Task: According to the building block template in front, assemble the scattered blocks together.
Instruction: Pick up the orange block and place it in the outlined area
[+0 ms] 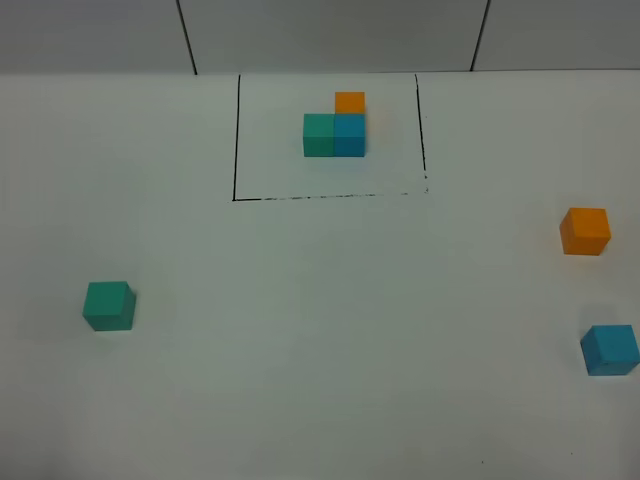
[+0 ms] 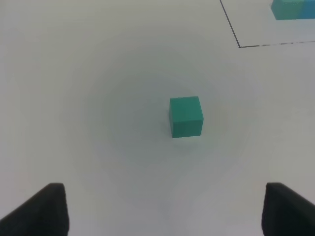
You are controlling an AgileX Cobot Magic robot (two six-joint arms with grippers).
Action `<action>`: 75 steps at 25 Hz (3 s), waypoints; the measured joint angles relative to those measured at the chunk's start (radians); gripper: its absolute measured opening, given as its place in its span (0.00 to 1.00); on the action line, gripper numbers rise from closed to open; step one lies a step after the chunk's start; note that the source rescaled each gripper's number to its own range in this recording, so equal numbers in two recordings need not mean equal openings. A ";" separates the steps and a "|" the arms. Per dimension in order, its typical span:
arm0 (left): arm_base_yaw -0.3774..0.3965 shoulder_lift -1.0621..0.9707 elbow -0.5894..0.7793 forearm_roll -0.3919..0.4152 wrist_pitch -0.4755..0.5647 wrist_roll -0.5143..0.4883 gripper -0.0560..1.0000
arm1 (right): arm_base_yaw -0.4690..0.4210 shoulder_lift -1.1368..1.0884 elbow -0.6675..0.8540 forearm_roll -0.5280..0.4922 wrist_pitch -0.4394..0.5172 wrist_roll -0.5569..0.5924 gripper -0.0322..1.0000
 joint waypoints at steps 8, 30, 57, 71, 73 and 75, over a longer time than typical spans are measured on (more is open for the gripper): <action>0.000 0.000 0.000 0.000 0.000 0.000 0.78 | 0.000 0.000 0.000 0.000 0.000 0.000 0.94; 0.000 0.000 0.000 0.000 0.000 0.000 0.78 | 0.000 0.874 -0.380 0.126 -0.090 -0.071 0.93; 0.000 0.000 0.000 0.000 0.000 0.000 0.78 | 0.000 1.834 -0.676 0.042 -0.333 -0.131 0.93; 0.000 0.000 0.000 0.000 0.000 0.000 0.78 | 0.053 1.993 -0.717 0.043 -0.399 -0.131 0.93; 0.000 0.000 0.000 0.000 0.000 0.000 0.78 | 0.053 2.006 -0.717 0.043 -0.413 -0.131 0.92; 0.000 0.000 0.000 0.000 0.000 0.000 0.78 | 0.053 2.011 -0.717 0.043 -0.424 -0.131 0.91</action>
